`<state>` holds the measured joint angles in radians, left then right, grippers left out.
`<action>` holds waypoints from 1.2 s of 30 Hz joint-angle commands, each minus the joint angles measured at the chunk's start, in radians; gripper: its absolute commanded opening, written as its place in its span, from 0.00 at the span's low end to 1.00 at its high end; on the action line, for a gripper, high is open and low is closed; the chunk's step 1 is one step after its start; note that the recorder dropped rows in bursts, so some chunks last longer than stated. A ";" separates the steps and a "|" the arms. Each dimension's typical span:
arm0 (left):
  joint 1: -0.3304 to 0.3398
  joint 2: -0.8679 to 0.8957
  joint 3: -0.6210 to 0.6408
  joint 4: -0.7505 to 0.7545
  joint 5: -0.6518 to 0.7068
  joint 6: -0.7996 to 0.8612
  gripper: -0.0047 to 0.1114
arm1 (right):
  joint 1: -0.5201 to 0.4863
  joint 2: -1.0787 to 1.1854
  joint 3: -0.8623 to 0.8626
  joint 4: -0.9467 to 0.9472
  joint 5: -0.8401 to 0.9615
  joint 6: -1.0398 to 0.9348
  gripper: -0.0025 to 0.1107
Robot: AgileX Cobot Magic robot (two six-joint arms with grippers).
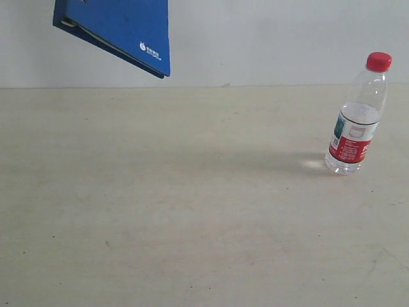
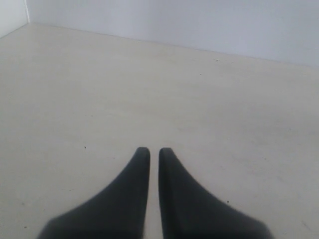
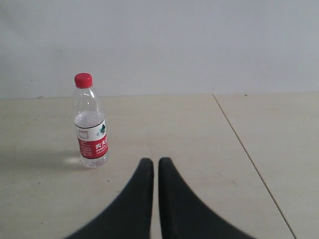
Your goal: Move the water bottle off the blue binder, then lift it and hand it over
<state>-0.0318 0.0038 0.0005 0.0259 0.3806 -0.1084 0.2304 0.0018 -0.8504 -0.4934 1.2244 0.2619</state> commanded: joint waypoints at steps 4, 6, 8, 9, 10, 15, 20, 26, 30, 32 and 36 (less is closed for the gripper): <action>-0.003 -0.004 -0.001 -0.067 -0.001 0.006 0.10 | -0.001 -0.002 0.002 -0.010 -0.003 -0.004 0.03; 0.012 -0.004 -0.001 -0.067 -0.001 0.006 0.10 | -0.001 -0.002 0.002 -0.010 -0.003 -0.004 0.03; 0.025 -0.004 -0.001 -0.067 -0.001 0.006 0.10 | -0.001 -0.002 0.002 -0.010 -0.003 -0.004 0.03; 0.027 -0.004 -0.001 -0.067 0.001 0.006 0.10 | -0.001 -0.002 0.002 -0.010 -0.003 -0.001 0.03; 0.027 -0.004 -0.001 -0.067 0.001 0.006 0.10 | -0.001 -0.002 0.002 -0.010 -0.003 -0.001 0.03; 0.027 -0.004 -0.001 -0.078 -0.001 0.006 0.10 | -0.001 -0.002 0.002 -0.010 -0.003 -0.001 0.03; 0.027 -0.004 -0.001 -0.078 -0.001 0.006 0.10 | -0.001 -0.002 0.002 -0.010 -0.003 -0.006 0.03; 0.027 -0.004 -0.001 -0.078 -0.001 0.006 0.10 | -0.001 -0.002 0.002 -0.010 -0.003 -0.006 0.03; 0.027 -0.004 -0.001 -0.078 -0.001 0.006 0.10 | -0.001 -0.002 0.002 -0.029 -0.003 -0.030 0.03; 0.027 -0.004 -0.001 -0.078 -0.001 0.006 0.10 | -0.001 -0.002 0.002 -0.079 -0.003 -0.138 0.03; 0.027 -0.004 -0.001 -0.078 -0.001 0.006 0.10 | -0.045 -0.002 0.001 -0.096 -0.208 -0.014 0.03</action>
<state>-0.0077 0.0038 0.0005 -0.0435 0.3843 -0.1066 0.2200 0.0018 -0.8504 -0.5691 1.1924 0.1796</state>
